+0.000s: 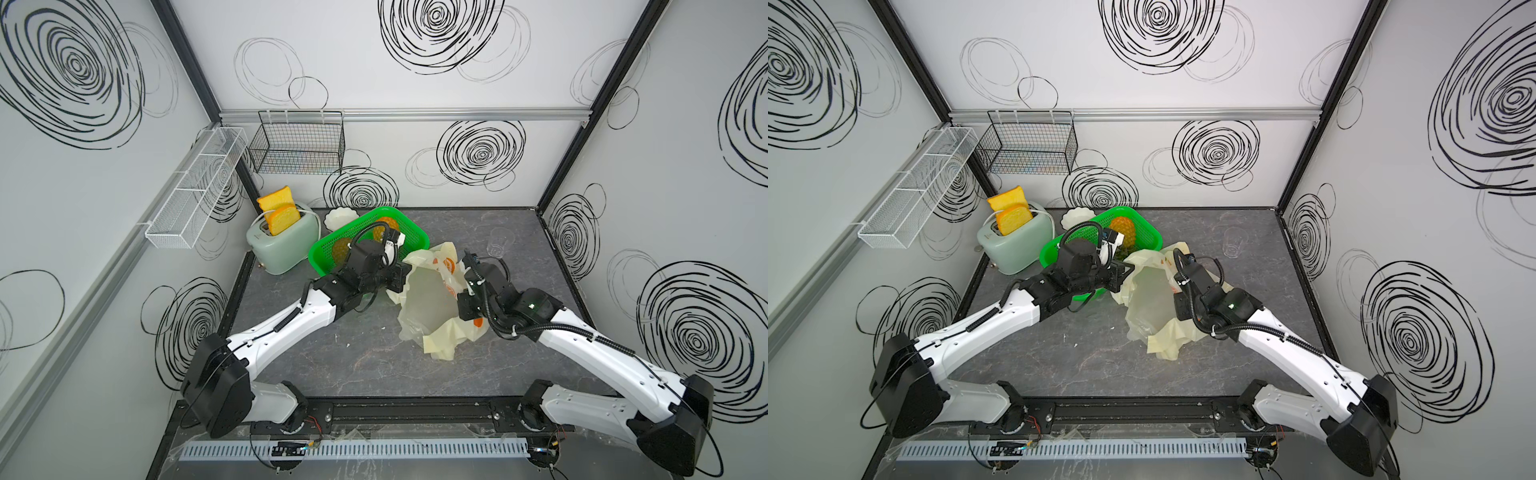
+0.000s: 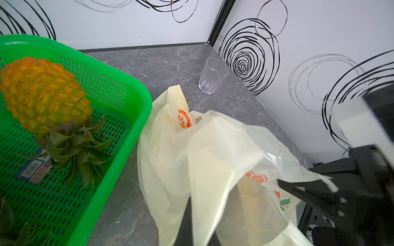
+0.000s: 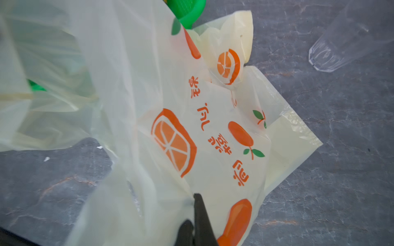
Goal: Place the pineapple into a plastic bag & tie a knot
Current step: Pick up the plastic bag at the center of the board.
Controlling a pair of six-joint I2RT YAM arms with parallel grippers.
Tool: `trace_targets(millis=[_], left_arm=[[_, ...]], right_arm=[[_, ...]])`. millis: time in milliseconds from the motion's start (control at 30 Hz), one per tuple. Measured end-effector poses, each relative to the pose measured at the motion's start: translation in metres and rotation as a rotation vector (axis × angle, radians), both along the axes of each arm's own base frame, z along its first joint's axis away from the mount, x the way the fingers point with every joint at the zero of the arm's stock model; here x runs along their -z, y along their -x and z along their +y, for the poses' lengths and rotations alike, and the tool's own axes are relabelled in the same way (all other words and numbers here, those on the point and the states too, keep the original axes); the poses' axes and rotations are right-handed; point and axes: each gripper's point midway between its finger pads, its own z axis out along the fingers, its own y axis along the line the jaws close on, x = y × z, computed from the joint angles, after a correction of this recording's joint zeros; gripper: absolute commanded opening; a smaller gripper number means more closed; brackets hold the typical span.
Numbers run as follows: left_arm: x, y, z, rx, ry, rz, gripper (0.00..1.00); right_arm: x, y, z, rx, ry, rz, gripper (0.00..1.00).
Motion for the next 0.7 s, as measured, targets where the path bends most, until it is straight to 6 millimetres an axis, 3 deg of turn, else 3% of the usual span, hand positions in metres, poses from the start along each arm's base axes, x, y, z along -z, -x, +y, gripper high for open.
trace_targets(millis=[200,367,400,500,633,700], left_arm=[[-0.041,-0.010,-0.018,0.107,-0.049,-0.111,0.00],[-0.071,-0.018,-0.027,0.161,-0.075,-0.198,0.02],[-0.074,-0.019,-0.028,0.166,-0.080,-0.213,0.07],[-0.067,-0.025,-0.029,0.173,-0.106,-0.226,0.21],[-0.045,-0.046,-0.030,0.151,-0.121,-0.205,0.41],[-0.034,-0.053,-0.031,0.143,-0.126,-0.183,0.46]], right_arm=[[-0.067,0.004,0.009,-0.052,-0.100,-0.058,0.00],[-0.092,0.006,0.012,-0.067,-0.131,-0.050,0.00],[-0.093,0.006,0.013,-0.069,-0.135,-0.046,0.00],[-0.079,0.007,0.013,-0.073,-0.137,-0.009,0.00],[-0.029,0.012,0.005,-0.063,-0.094,0.087,0.00],[-0.004,0.016,0.001,-0.058,-0.071,0.143,0.00]])
